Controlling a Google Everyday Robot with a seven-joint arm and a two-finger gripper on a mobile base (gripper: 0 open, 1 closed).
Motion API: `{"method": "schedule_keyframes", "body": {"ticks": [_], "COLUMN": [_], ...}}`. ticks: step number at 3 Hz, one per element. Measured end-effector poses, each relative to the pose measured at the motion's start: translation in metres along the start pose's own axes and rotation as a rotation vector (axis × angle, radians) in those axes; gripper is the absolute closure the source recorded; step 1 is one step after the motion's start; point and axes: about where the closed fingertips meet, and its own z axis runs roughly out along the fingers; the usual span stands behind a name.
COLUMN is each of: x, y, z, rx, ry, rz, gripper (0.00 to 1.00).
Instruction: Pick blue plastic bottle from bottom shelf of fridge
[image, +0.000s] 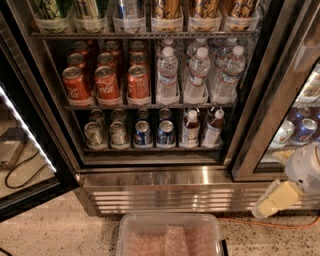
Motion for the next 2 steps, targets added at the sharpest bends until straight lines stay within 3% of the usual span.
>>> {"method": "schedule_keyframes", "body": {"ticks": [1,2], "x": [0.0283,0.0307], "y": [0.0097,0.0105], "z": [0.0454,0.0514], "rx": [-0.088,-0.103], "ry": [-0.073,-0.082], "rz": [0.111,0.127], "gripper": [0.00,0.19]}}
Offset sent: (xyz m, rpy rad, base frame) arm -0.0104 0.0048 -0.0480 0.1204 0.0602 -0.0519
